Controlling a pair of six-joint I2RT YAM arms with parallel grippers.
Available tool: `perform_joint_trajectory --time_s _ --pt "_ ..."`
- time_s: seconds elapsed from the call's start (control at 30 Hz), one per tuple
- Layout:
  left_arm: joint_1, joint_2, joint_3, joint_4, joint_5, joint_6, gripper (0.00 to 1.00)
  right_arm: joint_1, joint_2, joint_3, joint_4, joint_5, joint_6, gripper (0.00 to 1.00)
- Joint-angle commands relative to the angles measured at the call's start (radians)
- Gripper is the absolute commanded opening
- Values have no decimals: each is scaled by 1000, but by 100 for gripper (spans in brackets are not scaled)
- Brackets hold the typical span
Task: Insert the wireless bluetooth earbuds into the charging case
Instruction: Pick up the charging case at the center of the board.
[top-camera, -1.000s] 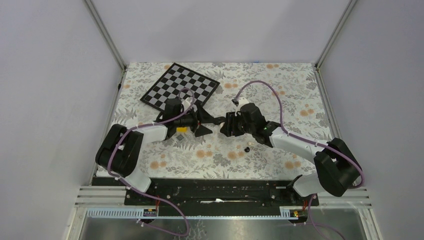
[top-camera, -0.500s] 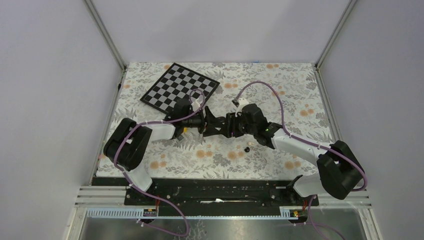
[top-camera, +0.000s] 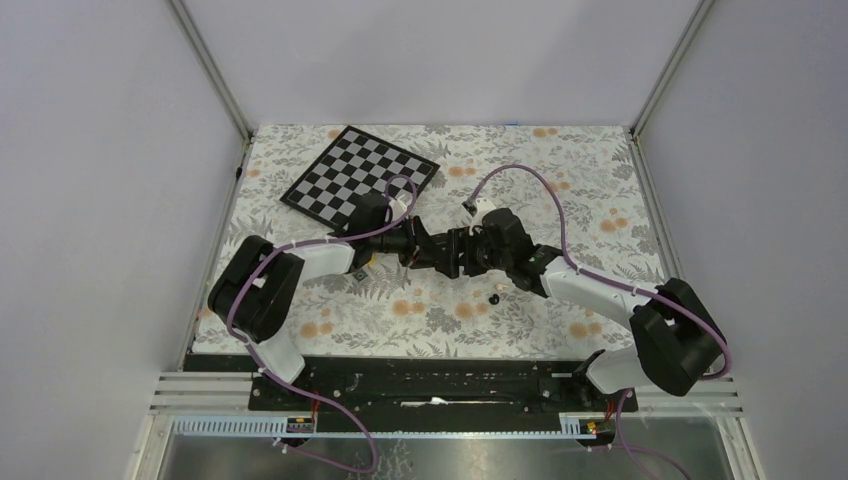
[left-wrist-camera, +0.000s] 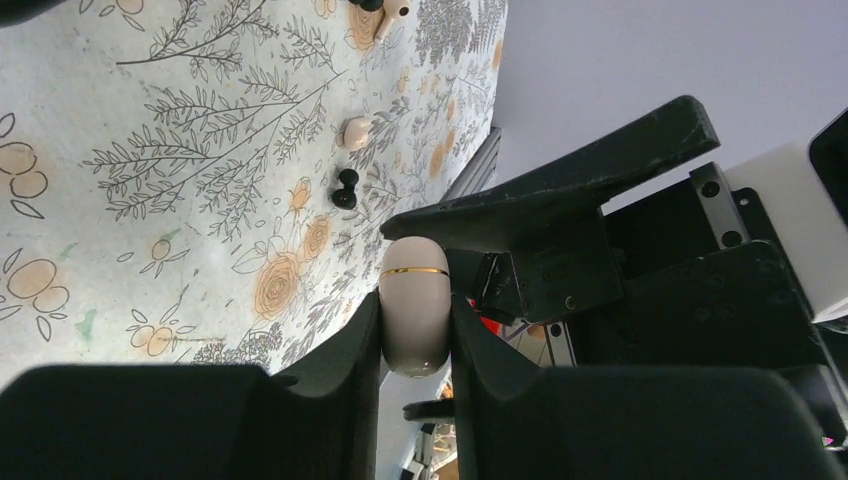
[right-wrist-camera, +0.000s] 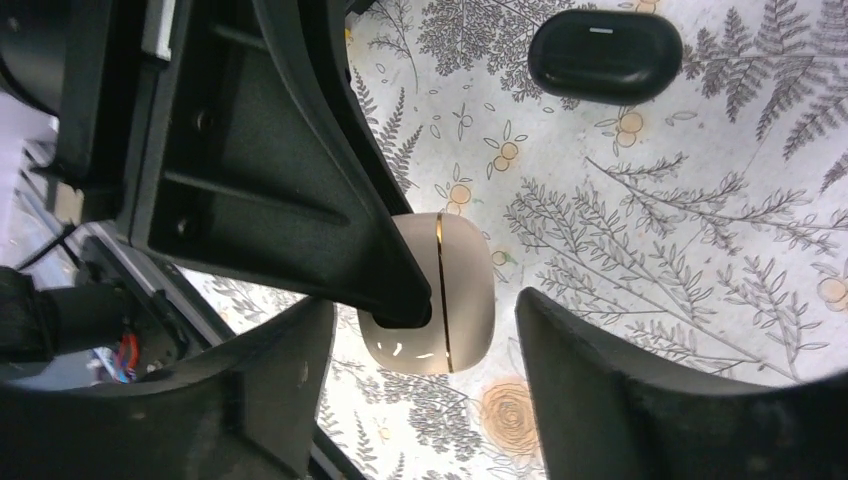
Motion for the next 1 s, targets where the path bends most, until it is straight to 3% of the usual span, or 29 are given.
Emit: perform_joint_trajectory --time_s 0.0,0.1,0.2,0.3,0.47,0.63,0.97 --pt "-7 -12 55 -66 -3 89 0 6 -3 23 33 3 29 85" --pt "12 -32 77 -149 -10 172 0 -7 -47 24 3 -1 50 99" --pt "58 -48 60 -156 45 207 0 -102 -123 -9 47 -145 111 100" --pt "98 -77 8 -31 152 177 0 -217 -185 -68 102 -297 198 99" --pt "120 -115 11 22 273 201 0 -273 -205 -190 422 -536 465 83" --pt "120 -176 15 115 308 154 0 -271 -142 -253 768 -613 675 81" --pt "119 -203 -17 384 336 -42 0 -255 -72 -216 859 -653 728 71"
